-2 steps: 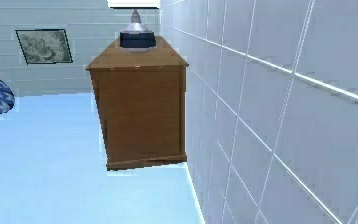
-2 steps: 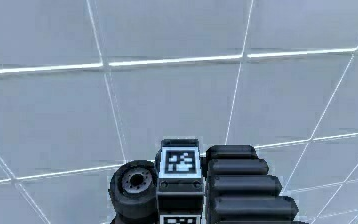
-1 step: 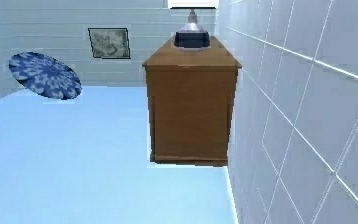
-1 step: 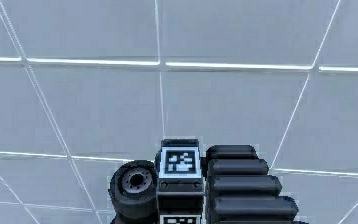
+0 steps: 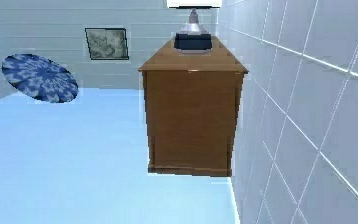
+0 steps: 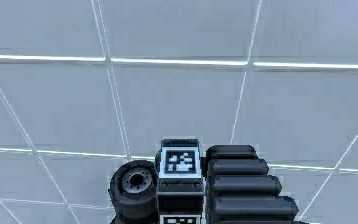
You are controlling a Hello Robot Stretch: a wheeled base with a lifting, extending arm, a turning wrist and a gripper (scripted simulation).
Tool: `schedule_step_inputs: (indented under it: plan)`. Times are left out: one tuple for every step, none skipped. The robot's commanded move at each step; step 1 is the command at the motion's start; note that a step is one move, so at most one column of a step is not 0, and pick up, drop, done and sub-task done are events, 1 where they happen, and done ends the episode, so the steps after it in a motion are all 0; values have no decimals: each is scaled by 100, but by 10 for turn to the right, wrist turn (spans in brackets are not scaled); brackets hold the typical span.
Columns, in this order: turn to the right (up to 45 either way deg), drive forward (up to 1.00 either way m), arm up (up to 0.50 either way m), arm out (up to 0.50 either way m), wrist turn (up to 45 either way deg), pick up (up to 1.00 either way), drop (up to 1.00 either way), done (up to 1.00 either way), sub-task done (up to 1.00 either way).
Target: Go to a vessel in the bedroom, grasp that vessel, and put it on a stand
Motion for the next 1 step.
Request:
schedule_step_inputs:
  plan:
    - [-360, 0, 0, 0, 0, 0, 0, 0, 0]
